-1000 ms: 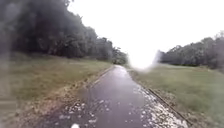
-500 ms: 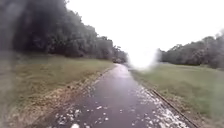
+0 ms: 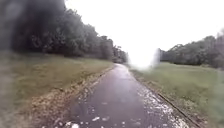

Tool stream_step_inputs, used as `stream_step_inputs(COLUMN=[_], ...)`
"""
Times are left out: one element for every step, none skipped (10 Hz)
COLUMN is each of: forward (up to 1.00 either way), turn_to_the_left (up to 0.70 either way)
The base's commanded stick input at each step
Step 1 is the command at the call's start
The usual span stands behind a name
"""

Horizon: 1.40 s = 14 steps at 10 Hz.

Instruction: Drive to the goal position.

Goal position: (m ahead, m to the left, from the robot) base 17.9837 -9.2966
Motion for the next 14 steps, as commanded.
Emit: stream_step_inputs(forward=[0.50, 0.50, 0.50, 0.50, 0.50, 0.50, 0.50, 0.50, 0.50, 0.50, 0.50, 0.50, 0.50, 0.50], turn_to_the_left=[0.00, 0.00, 0.00, 0.00, 0.00, 0.00, 0.00, 0.00, 0.00, 0.00, 0.00, 0.00, 0.00, 0.00])
